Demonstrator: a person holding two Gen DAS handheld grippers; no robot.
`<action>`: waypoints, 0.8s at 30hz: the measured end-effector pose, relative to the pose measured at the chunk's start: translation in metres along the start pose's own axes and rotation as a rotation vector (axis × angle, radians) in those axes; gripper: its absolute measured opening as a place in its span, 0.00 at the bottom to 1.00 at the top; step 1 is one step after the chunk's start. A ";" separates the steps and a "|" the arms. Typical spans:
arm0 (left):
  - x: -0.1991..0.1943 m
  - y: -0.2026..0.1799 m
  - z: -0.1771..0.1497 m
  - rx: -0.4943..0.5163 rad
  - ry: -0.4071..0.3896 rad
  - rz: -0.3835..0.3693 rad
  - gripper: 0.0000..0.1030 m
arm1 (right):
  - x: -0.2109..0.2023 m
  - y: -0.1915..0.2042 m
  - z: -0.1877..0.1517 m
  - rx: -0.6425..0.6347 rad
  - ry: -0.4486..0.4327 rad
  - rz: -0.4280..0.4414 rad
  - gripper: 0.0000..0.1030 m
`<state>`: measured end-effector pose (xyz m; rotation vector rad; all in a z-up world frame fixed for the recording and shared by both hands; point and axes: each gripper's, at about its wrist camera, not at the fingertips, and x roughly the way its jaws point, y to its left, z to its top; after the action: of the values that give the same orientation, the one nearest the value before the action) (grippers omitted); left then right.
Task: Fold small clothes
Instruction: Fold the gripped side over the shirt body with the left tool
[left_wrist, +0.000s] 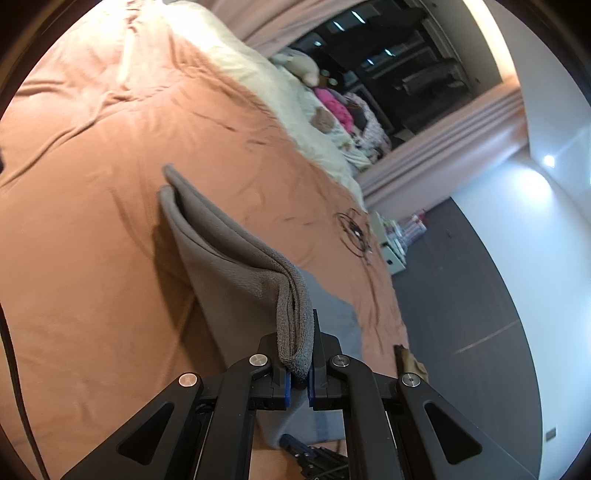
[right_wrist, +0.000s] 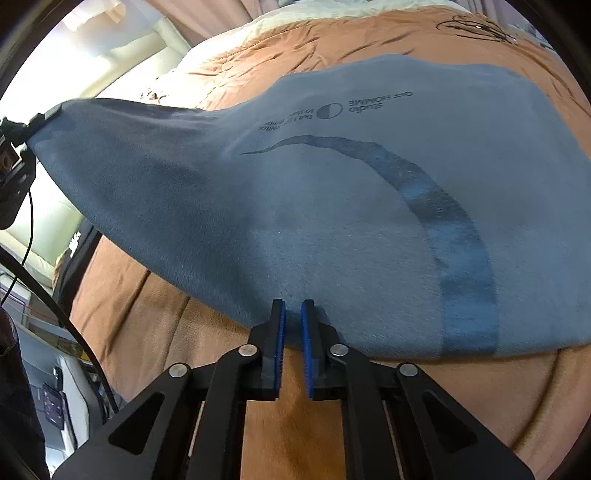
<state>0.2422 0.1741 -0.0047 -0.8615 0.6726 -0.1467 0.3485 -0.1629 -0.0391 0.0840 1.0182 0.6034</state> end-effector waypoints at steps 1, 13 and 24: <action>0.003 -0.008 0.000 0.011 0.005 -0.010 0.05 | -0.006 -0.003 0.001 0.005 -0.009 0.002 0.04; 0.050 -0.102 -0.011 0.133 0.105 -0.119 0.05 | -0.088 -0.060 -0.005 0.090 -0.146 -0.071 0.21; 0.107 -0.155 -0.052 0.226 0.246 -0.173 0.05 | -0.142 -0.113 -0.034 0.175 -0.267 -0.042 0.60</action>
<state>0.3174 -0.0019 0.0337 -0.6877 0.7938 -0.4815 0.3159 -0.3363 0.0141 0.2893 0.8089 0.4503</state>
